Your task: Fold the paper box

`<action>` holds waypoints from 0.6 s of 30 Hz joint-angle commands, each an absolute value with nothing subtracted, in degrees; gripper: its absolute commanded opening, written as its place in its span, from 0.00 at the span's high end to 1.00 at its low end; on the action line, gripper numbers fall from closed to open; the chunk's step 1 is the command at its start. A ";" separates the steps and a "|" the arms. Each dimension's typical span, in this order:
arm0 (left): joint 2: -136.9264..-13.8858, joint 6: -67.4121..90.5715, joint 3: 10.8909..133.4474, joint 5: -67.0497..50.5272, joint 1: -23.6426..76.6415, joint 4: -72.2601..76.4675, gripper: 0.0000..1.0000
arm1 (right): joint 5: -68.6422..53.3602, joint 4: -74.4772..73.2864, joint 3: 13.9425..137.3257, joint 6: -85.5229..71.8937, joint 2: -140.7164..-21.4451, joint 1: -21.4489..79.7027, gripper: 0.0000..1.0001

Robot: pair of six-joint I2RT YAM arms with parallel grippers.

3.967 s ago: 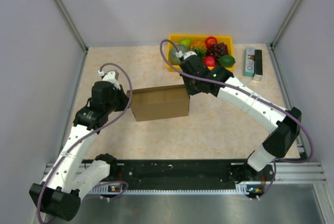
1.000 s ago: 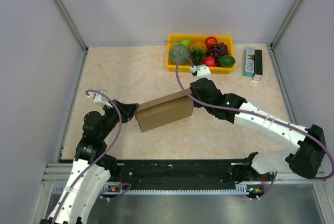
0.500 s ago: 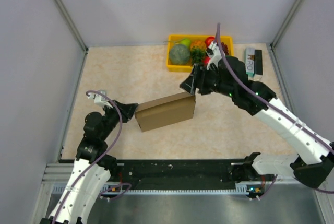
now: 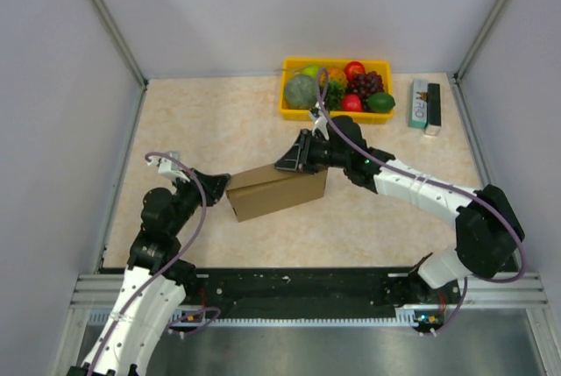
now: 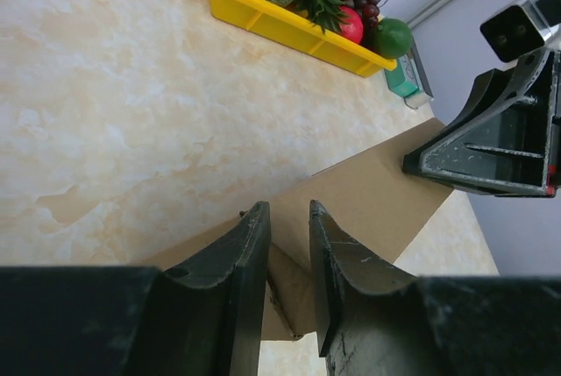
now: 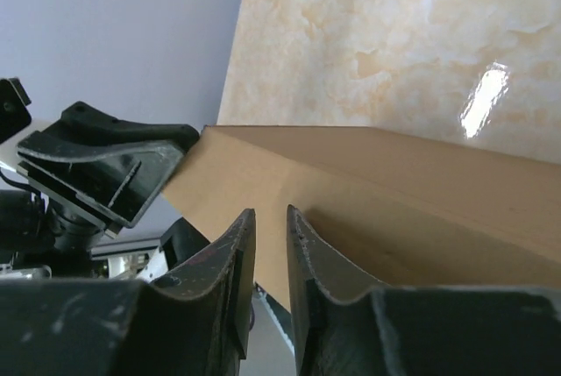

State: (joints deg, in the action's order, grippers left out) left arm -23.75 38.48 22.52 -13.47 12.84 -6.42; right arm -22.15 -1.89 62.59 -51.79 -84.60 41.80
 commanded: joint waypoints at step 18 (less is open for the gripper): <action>-23.56 34.89 21.00 -13.01 13.10 -19.16 0.73 | -33.39 7.52 51.96 -50.45 -74.71 29.09 0.78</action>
